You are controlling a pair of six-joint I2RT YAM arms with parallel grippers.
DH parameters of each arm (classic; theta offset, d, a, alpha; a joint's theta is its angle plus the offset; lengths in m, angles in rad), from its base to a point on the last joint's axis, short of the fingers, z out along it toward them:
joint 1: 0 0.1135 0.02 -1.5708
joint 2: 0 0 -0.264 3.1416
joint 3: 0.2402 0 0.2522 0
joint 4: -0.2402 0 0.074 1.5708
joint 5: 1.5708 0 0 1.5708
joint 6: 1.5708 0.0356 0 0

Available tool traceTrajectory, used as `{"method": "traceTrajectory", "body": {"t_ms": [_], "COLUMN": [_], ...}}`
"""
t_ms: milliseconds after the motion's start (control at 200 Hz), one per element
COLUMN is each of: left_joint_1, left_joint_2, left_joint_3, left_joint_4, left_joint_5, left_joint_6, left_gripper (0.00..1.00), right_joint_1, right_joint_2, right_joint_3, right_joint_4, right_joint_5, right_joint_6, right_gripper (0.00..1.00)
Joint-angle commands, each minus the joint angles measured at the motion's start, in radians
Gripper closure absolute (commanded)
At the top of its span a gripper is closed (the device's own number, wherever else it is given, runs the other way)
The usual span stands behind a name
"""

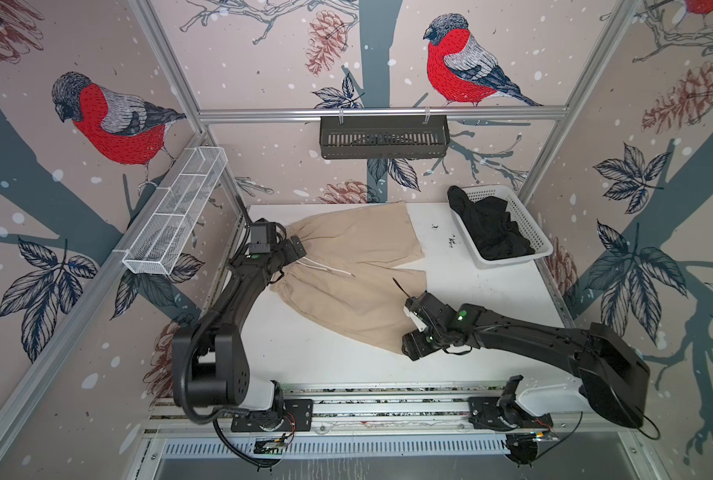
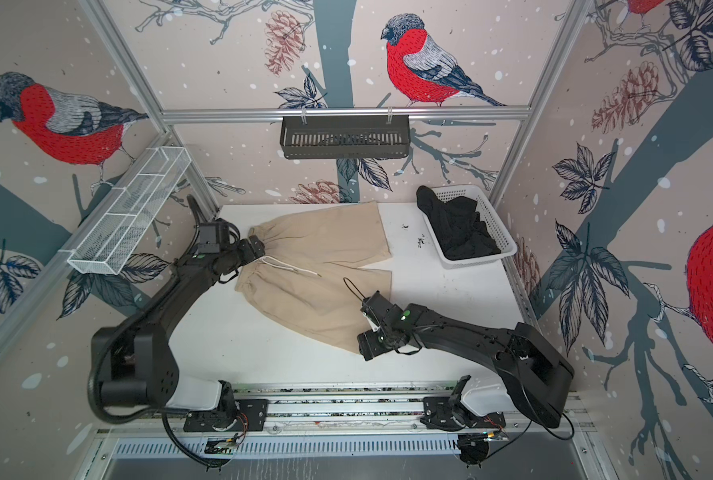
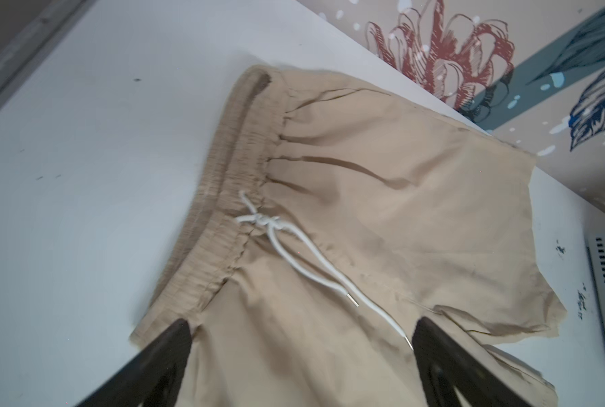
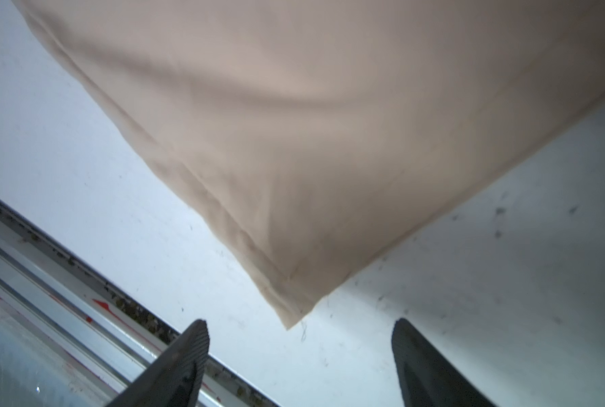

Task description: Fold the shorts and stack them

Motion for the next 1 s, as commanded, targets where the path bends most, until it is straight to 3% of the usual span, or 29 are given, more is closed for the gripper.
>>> {"method": "traceTrajectory", "body": {"t_ms": [0, 195, 360, 395, 450, 635, 775, 995], "left_joint_1": [0.016, 0.039, 0.065, 0.073, 0.082, 0.131, 0.135, 0.149], "left_joint_2": [-0.114, -0.222, -0.245, -0.243, -0.239, -0.162, -0.089, 0.003], "left_joint_3": [-0.14, -0.325, -0.388, -0.393, -0.405, -0.439, -0.444, -0.43], "left_joint_4": [0.026, 0.07, 0.131, 0.143, 0.164, 0.279, 0.352, 0.408], "left_joint_5": [-0.113, -0.104, -0.095, -0.085, -0.081, 0.022, 0.094, 0.114], "left_joint_6": [-0.06, -0.123, -0.122, -0.117, -0.115, -0.119, -0.149, -0.162], "left_gripper": [0.02, 0.02, 0.02, 0.02, 0.02, 0.02, 0.02, 0.03], "right_joint_1": [0.056, 0.103, 0.113, 0.114, 0.115, 0.116, 0.112, 0.085], "right_joint_2": [-0.029, 0.005, 0.07, 0.083, 0.098, 0.104, 0.052, -0.012], "right_joint_3": [-0.049, -0.044, -0.048, -0.043, -0.035, -0.025, -0.035, -0.074], "right_joint_4": [0.022, 0.08, 0.125, 0.124, 0.123, 0.095, 0.092, 0.128], "right_joint_5": [0.038, 0.129, 0.18, 0.193, 0.208, 0.235, 0.248, 0.26], "right_joint_6": [0.148, 0.155, 0.132, 0.129, 0.126, 0.121, 0.128, 0.148], "right_gripper": [0.17, 0.2, 0.24, 0.28, 0.48, 0.79, 0.82, 0.85]}}
